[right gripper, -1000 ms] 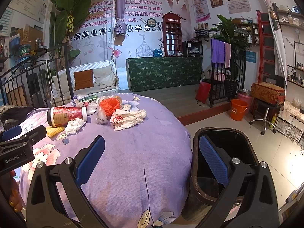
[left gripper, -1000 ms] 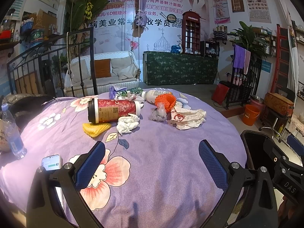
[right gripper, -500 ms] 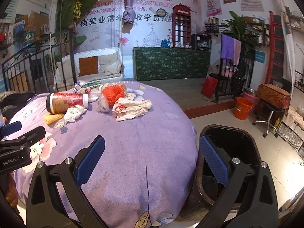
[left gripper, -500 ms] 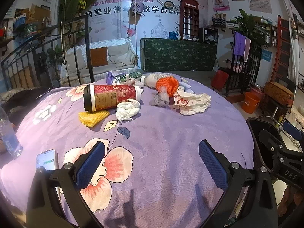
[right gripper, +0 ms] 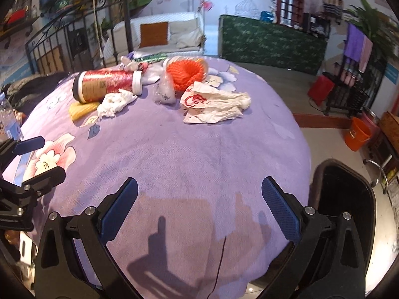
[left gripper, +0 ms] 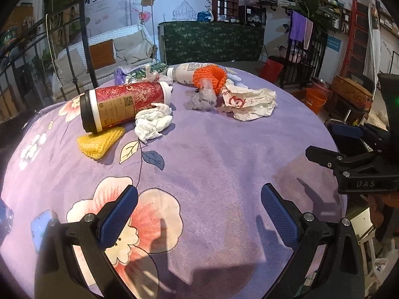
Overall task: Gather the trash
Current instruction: 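Grasp the white red-printed plastic bag with the right gripper while the left gripper approaches the red cup, then close the left gripper around the red paper cup and lift it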
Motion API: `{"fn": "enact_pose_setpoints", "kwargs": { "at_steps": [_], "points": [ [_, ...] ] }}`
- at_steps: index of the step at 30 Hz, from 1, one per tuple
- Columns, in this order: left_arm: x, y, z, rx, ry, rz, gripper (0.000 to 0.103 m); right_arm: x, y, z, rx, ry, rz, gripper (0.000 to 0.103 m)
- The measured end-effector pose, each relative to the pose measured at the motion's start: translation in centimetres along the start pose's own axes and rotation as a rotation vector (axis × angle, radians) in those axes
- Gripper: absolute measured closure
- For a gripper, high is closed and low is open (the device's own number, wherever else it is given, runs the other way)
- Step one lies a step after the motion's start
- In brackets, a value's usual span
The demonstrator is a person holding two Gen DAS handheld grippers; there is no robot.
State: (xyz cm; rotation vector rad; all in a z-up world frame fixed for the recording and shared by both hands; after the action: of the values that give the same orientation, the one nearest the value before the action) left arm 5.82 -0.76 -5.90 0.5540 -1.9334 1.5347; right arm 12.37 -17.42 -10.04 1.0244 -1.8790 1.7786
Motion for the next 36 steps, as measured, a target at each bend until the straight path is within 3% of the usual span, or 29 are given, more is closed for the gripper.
{"fn": "enact_pose_setpoints", "kwargs": {
  "at_steps": [9, 17, 22, 23, 25, 31, 36],
  "points": [
    [-2.0, -2.1, -1.5, -0.08, -0.064, -0.008, 0.006, -8.0, -6.3, 2.0, 0.063, -0.012, -0.103, 0.005],
    [-3.9, -3.8, -2.9, -0.168, -0.11, -0.018, 0.006, -14.4, -10.1, 2.7, 0.155, 0.075, -0.192, 0.005],
    [-5.5, -5.5, -4.7, -0.165, -0.1, -0.048, 0.006, -16.3, -10.4, 3.7, 0.169, 0.106, -0.217, 0.028],
    [-5.7, -5.9, -5.1, -0.178, -0.113, -0.047, 0.006, -16.3, -10.6, 3.8, 0.174, 0.118, -0.212, 0.04],
    [-6.1, -6.8, -5.6, -0.217, -0.141, -0.033, 0.006, -15.9, -10.9, 4.1, 0.176, 0.115, -0.204, 0.045],
    [-7.9, -10.0, -7.3, -0.423, -0.172, -0.047, 0.006, -15.5, -11.2, 4.9, 0.148, 0.101, -0.192, 0.064],
    [-10.1, -11.7, -8.5, -0.632, -0.223, -0.105, 0.006, -14.4, -11.4, 5.7, 0.096, 0.046, -0.163, 0.079]
  ]
}}
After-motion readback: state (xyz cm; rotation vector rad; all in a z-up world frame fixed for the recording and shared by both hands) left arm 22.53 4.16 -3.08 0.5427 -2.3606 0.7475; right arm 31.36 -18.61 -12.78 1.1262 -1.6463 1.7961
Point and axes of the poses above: each gripper's, at about its wrist camera, not at the fingertips, and x roughly against the way its jaws point, z to its right, y to its underside, the point moved 3 cm from there along -x, roughly the way its jaws point, and after that the axes turned 10 degrees about -y, right-handed, at the moved point
